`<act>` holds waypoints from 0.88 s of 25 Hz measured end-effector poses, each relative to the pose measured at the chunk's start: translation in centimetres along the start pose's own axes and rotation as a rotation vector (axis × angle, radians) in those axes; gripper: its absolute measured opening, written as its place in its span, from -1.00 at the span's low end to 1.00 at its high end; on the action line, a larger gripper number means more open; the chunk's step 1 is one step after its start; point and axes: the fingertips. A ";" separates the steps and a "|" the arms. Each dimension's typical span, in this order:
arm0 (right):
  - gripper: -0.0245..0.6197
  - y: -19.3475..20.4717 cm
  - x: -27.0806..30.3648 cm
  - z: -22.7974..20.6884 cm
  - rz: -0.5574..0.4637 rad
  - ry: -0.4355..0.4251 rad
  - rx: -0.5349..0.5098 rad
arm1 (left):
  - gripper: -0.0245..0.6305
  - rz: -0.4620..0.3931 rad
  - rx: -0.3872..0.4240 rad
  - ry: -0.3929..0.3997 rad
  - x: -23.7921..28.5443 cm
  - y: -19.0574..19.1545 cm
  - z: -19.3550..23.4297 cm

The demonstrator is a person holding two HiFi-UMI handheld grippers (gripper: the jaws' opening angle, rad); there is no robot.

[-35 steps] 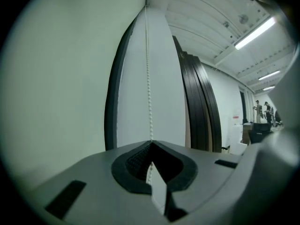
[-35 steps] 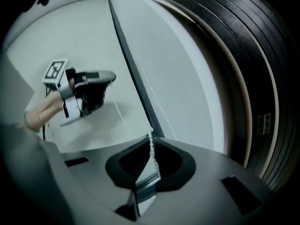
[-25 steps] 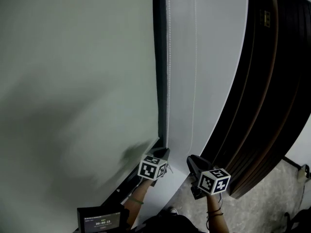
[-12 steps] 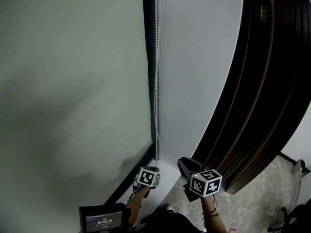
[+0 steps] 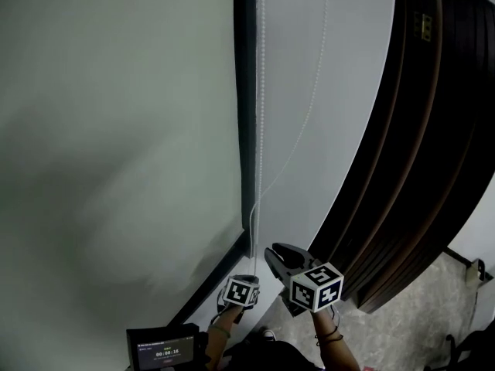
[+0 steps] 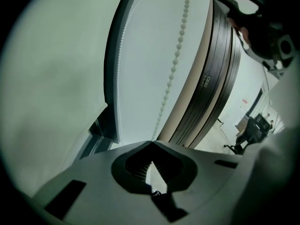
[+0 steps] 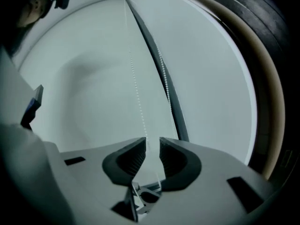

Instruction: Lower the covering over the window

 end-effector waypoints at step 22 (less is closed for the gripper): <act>-0.69 5.4 -1.1 3.0 0.022 0.068 0.096 | -0.49 -0.379 -0.017 0.072 -10.6 -3.7 -2.1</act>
Point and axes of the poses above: the fingertips, and each gripper's own axes: x forward along the fingers, z to its left, y out of its underside, and after that the axes turned 4 degrees about -y, right-handed
